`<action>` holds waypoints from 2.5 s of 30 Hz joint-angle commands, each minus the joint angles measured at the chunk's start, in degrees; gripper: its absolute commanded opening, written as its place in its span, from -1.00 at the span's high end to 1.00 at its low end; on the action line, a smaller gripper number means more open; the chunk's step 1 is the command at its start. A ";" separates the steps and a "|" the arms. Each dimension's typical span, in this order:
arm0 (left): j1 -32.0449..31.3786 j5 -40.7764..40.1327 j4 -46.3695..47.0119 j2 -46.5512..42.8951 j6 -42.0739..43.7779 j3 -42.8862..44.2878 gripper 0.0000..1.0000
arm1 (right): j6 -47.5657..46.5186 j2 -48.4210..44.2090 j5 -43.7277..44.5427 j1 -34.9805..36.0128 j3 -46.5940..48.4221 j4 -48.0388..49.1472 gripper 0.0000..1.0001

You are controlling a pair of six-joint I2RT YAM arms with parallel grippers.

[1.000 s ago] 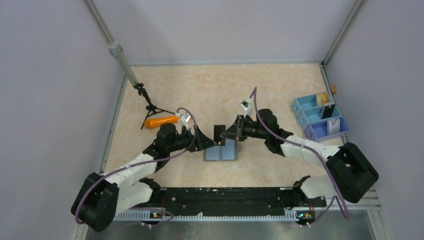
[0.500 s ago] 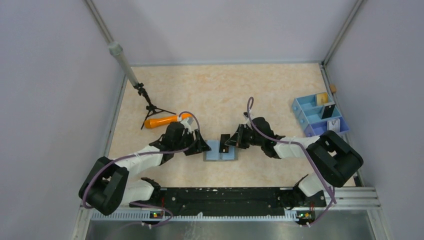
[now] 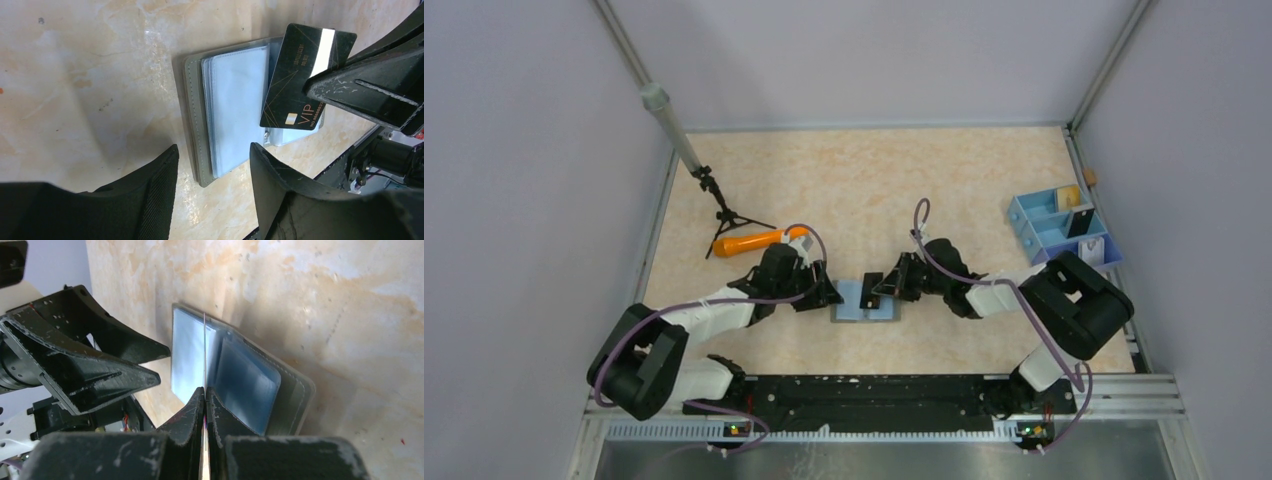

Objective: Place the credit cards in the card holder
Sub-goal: Insert the credit card into the card holder.

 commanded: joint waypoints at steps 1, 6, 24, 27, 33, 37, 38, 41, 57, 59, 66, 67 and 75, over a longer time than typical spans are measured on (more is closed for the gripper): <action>-0.42 -0.52 1.41 1.38 0.78 1.23 -0.08 | 1.75 1.06 -0.98 0.53 -1.44 3.46 1.00; -0.65 -0.72 1.88 2.38 0.75 1.09 0.05 | 3.62 1.89 -1.31 0.62 -2.07 2.90 1.00; -1.24 -2.22 1.50 4.37 0.83 1.26 0.48 | 8.00 6.91 -3.06 2.34 -0.89 1.89 1.00; -1.31 -3.17 0.73 4.60 1.06 1.35 0.60 | 8.18 5.88 -2.03 2.46 -1.24 0.28 1.00; -1.35 -4.89 -0.35 4.76 0.99 1.48 0.82 | 8.28 2.50 1.94 2.50 -2.29 -5.78 1.00; -1.31 -5.50 -0.65 4.90 0.99 1.44 0.94 | 7.66 -0.38 4.97 2.49 -3.28 -9.05 1.00; -1.35 -5.51 -0.65 4.99 0.89 1.48 0.96 | 7.37 -0.62 5.12 2.51 -3.10 -9.92 1.00; -1.35 -5.02 -0.28 5.23 0.83 1.54 0.97 | 6.99 0.02 4.65 2.47 -2.71 -9.74 1.00; -1.44 -2.51 1.97 5.14 0.99 1.26 1.00 | 7.58 7.56 1.25 4.34 0.92 -7.80 1.00; -1.44 -2.21 2.19 5.16 0.95 1.28 1.00 | 7.50 8.36 1.29 4.79 1.46 -7.71 1.00; -1.68 -1.60 2.95 5.02 0.16 0.85 1.00 | 6.82 10.81 2.17 6.40 5.09 -9.87 1.00; -1.70 -1.86 2.95 4.87 0.05 0.75 1.00 | 6.58 10.53 2.82 6.54 5.51 -11.00 1.00; -1.68 -3.58 3.42 4.09 -1.45 -0.47 1.00 | 0.24 4.19 11.24 7.52 10.52 -25.12 0.51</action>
